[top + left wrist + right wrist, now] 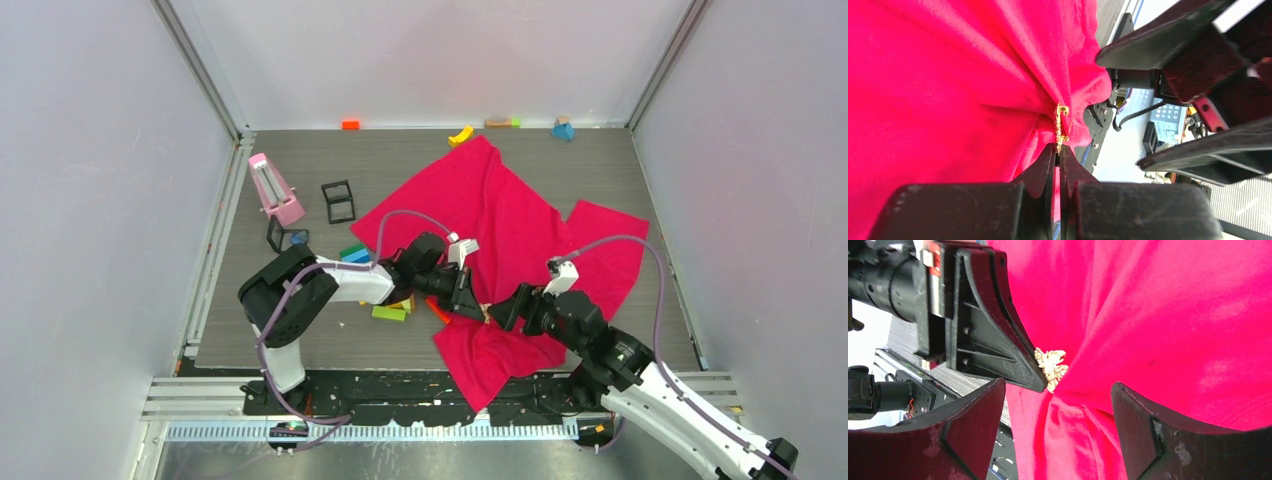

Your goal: Pin the brooch onto the clothing

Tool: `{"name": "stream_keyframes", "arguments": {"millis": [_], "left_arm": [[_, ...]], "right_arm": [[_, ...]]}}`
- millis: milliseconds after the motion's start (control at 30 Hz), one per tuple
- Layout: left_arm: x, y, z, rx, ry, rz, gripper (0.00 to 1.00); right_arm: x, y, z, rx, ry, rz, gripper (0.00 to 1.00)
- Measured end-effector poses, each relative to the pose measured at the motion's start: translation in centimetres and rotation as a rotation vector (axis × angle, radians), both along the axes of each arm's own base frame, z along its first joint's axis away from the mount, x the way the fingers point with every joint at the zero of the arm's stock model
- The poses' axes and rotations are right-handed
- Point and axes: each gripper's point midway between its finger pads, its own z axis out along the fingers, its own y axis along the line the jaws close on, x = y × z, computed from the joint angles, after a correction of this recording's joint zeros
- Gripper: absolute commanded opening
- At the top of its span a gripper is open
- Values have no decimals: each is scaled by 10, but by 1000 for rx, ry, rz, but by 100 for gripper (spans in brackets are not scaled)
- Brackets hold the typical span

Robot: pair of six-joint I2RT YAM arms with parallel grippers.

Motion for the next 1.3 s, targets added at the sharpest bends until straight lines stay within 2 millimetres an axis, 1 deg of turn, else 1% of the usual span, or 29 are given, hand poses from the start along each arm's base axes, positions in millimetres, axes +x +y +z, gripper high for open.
{"name": "stream_keyframes", "arguments": {"millis": [67, 167, 267, 467, 567, 700, 800, 1000, 1300], "left_arm": [[-1, 0, 3, -17, 5, -15, 0], [-2, 1, 7, -35, 9, -34, 0], [-2, 3, 9, -46, 17, -47, 0], [-3, 8, 10, -64, 21, -80, 0], [-7, 12, 12, -71, 25, -97, 0], [-13, 16, 18, -94, 16, -129, 0], [-16, 17, 22, -113, 12, -150, 0], [-22, 20, 22, -124, 19, -172, 0], [-25, 23, 22, -130, 29, -179, 0]], "right_arm": [[-3, 2, -9, 16, 10, 20, 80], [-7, 7, -12, 52, 4, 48, 75], [-9, 13, -7, 111, -20, 73, 69], [-15, 18, -12, 184, -29, 96, 62], [-16, 20, -7, 218, -39, 102, 60], [-18, 23, -4, 255, -40, 114, 53], [-19, 26, -2, 280, -37, 122, 52], [-22, 33, -2, 310, -20, 146, 46], [-23, 39, -14, 298, 26, 168, 35]]}}
